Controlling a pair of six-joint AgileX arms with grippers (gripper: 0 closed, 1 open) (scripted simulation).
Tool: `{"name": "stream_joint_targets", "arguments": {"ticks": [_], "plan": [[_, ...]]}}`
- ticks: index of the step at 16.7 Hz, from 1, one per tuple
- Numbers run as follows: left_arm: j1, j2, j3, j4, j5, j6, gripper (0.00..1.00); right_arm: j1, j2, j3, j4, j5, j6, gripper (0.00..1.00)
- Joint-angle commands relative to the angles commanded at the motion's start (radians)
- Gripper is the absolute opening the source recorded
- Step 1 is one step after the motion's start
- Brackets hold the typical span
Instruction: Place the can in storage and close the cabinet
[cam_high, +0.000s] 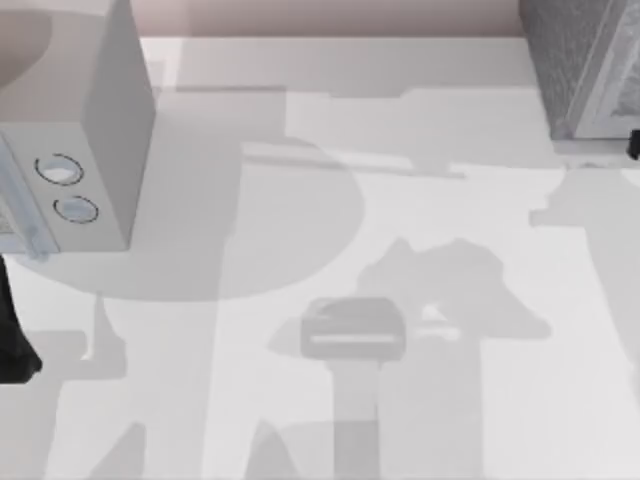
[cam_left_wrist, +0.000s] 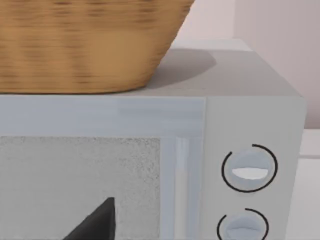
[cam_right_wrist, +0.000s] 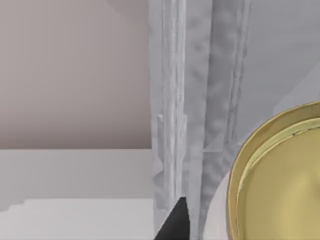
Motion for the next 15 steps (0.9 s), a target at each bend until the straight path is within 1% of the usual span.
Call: {"name": "stream_joint_targets", "arguments": {"ticks": [6, 15], "plan": [[0.000, 0.000, 0.000, 0.000, 0.000, 0.000, 1.00, -0.022, -0.369, -0.153, -0.196, -0.028, -0.010, 0.00], [0.000, 0.000, 0.000, 0.000, 0.000, 0.000, 1.00, -0.067, -1.105, -0.426, -0.551, -0.076, -0.031, 0.00]]}}
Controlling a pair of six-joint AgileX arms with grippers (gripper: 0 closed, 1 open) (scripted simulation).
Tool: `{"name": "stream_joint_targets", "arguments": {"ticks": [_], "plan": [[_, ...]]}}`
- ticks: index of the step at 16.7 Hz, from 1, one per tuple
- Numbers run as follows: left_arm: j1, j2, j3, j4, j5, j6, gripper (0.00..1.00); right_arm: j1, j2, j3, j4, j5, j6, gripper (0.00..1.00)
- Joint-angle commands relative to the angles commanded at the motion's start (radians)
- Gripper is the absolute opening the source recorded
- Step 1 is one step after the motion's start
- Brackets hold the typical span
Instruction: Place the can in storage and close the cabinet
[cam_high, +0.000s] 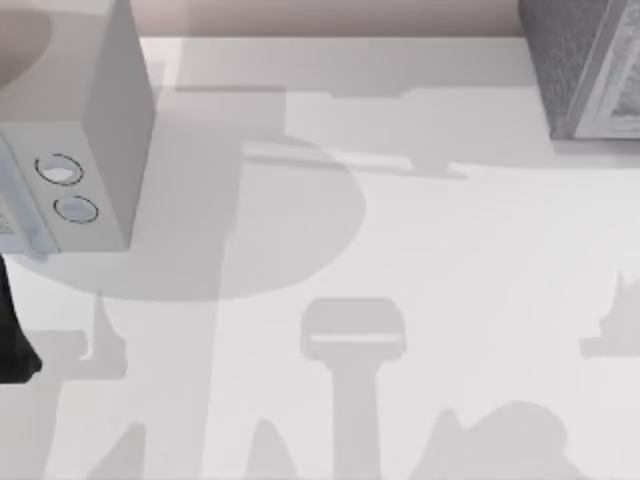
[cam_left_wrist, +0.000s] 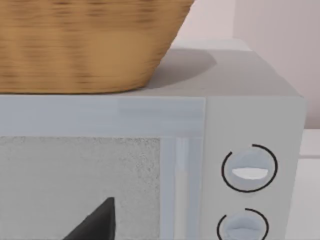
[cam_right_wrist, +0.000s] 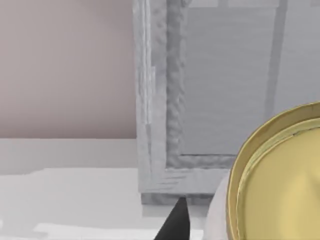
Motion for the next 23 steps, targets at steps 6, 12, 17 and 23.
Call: {"name": "stream_joint_targets", "arguments": {"ticks": [6, 12, 17, 23], "plan": [[0.000, 0.000, 0.000, 0.000, 0.000, 0.000, 1.00, -0.016, -0.226, -0.091, -0.120, -0.017, -0.006, 0.00], [0.000, 0.000, 0.000, 0.000, 0.000, 0.000, 1.00, -0.012, -0.220, -0.079, -0.118, -0.016, -0.004, 0.00], [0.000, 0.000, 0.000, 0.000, 0.000, 0.000, 1.00, 0.011, -0.096, 0.106, -0.144, 0.002, -0.002, 0.00], [0.000, 0.000, 0.000, 0.000, 0.000, 0.000, 1.00, 0.056, 0.243, 0.528, -0.261, 0.049, 0.003, 0.00]]}}
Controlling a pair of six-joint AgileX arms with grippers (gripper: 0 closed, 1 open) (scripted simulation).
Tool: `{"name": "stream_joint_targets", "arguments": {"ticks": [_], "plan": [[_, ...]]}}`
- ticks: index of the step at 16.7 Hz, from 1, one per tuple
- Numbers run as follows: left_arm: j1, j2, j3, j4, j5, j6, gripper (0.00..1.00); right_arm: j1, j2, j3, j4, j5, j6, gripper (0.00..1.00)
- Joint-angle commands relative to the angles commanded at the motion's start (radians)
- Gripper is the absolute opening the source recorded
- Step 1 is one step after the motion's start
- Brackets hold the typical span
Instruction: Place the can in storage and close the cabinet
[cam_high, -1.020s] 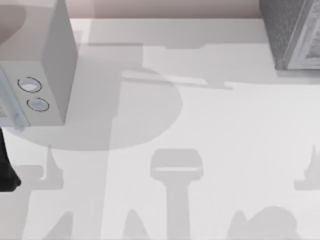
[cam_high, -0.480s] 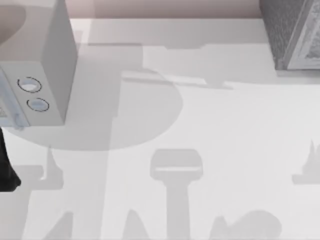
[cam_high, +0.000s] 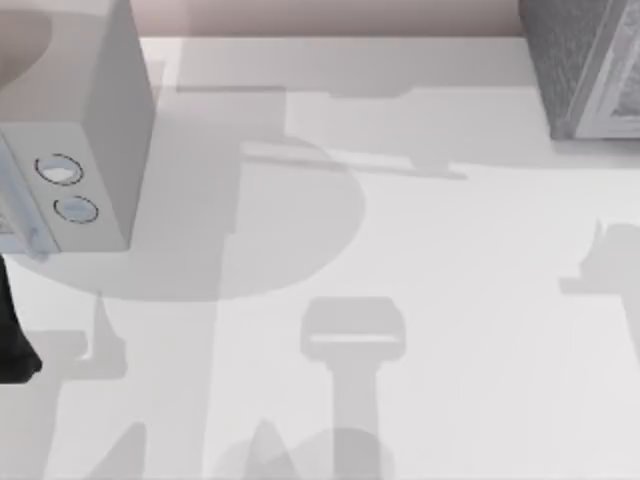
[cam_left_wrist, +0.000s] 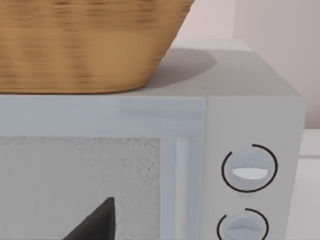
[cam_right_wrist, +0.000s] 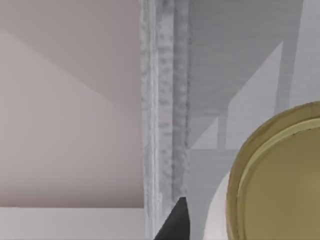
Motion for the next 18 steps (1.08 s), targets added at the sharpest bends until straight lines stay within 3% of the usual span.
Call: {"name": "stream_joint_targets", "arguments": {"ticks": [10, 18], "plan": [[0.000, 0.000, 0.000, 0.000, 0.000, 0.000, 1.00, 0.080, 0.607, 0.794, -0.202, 0.089, 0.007, 0.00], [0.000, 0.000, 0.000, 0.000, 0.000, 0.000, 1.00, 0.113, 0.853, 1.119, -0.278, 0.127, 0.009, 0.00]]}}
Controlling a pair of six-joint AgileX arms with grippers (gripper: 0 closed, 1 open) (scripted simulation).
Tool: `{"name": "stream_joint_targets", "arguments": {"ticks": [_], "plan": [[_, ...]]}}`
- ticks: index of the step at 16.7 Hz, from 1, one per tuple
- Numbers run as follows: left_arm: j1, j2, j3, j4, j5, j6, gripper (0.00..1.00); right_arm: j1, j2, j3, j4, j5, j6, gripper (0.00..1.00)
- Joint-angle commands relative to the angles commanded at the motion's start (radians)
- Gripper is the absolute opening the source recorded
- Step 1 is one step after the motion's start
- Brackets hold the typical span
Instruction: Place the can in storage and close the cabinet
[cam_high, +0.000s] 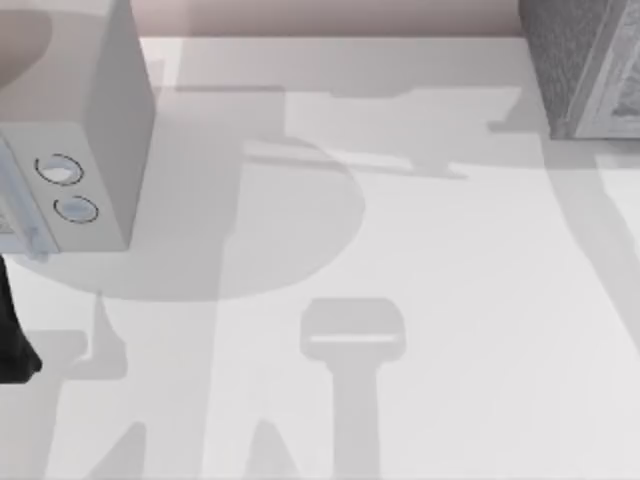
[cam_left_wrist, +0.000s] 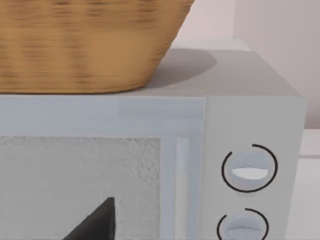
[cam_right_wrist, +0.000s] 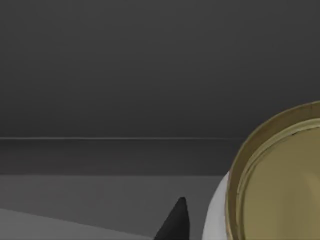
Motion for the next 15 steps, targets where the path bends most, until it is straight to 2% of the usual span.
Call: {"name": "stream_joint_targets", "arguments": {"ticks": [8, 15], "plan": [[0.000, 0.000, 0.000, 0.000, 0.000, 0.000, 1.00, -0.003, 0.005, 0.015, 0.001, -0.001, 0.002, 0.00], [0.000, 0.000, 0.000, 0.000, 0.000, 0.000, 1.00, -0.014, 0.160, 0.245, -0.045, -0.017, 0.005, 0.00]]}}
